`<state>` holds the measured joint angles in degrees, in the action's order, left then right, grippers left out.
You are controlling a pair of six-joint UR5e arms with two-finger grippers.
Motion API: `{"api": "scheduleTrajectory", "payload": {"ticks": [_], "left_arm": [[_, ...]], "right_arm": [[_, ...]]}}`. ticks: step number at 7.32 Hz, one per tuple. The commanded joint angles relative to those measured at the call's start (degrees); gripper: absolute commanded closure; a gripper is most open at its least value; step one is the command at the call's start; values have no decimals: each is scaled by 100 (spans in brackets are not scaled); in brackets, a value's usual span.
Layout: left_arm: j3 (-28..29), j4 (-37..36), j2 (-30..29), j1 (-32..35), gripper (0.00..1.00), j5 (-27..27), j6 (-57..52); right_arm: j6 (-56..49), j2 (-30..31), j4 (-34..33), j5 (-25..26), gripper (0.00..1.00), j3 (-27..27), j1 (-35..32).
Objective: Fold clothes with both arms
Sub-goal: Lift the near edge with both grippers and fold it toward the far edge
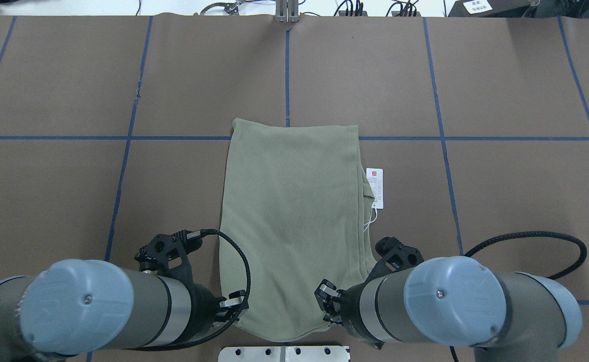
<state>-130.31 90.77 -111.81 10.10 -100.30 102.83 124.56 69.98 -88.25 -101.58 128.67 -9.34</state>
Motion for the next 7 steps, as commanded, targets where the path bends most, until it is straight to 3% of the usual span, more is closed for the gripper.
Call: {"api": "scheduleTrajectory", "payload": {"ticks": [1,3,7], "left_arm": [[-303,-279,72,-148,100,-16,9],[388,-166,-77,-88,100,36,-60],[620,-156,-447,1026,100,1,-927]], "right_arm": [[-11,156,-8,-37,100,177,134],[-37,86,1,77,100,-147,-40],[-369,-168,80,77,100,-640,-927]]}}
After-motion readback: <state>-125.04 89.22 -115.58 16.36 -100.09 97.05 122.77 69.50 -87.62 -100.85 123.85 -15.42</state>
